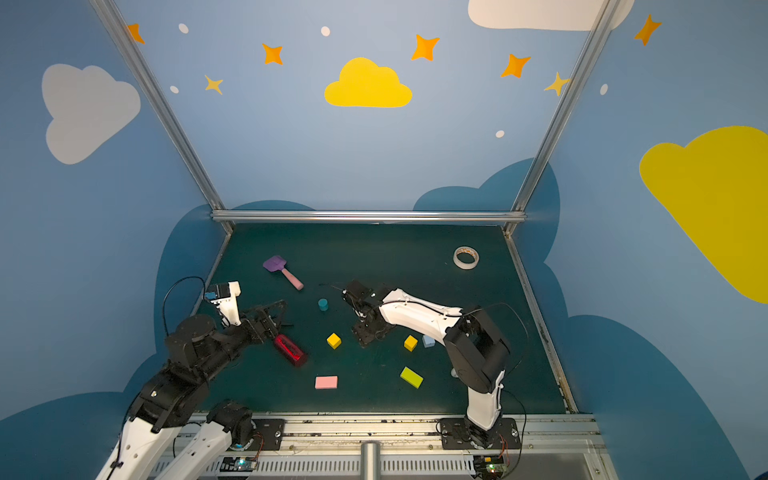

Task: Build the wood block tower
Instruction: 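Carry the wooden block with the right gripper onto the other wooden block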

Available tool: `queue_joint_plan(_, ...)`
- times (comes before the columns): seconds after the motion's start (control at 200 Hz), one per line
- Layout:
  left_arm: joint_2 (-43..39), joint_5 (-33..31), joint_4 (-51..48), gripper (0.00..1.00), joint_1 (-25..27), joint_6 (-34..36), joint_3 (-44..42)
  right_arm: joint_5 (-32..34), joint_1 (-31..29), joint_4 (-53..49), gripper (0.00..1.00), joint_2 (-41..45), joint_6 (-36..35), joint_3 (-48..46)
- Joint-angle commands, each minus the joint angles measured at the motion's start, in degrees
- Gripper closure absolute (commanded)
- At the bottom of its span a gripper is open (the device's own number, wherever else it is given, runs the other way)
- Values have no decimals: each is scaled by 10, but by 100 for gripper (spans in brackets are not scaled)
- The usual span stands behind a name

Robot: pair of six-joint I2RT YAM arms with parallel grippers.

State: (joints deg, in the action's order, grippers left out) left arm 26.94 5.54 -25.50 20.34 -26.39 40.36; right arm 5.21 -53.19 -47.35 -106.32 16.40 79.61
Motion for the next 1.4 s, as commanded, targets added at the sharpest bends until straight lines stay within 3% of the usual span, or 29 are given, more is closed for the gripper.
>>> queue_joint_plan(0.0,2,2,12,10,1,8,-3,12,5,-22,65,-36,53,41)
queue_joint_plan(0.27,4,7,16,10,1,12,-5,14,18,-27,68,-133,134,140)
queue_joint_plan(0.716,-4,7,19,10,1,11,-12,16,30,-13,69,-192,239,187)
queue_joint_plan(1.392,-9,14,24,9,2,7,-19,30,45,2,64,-245,314,219)
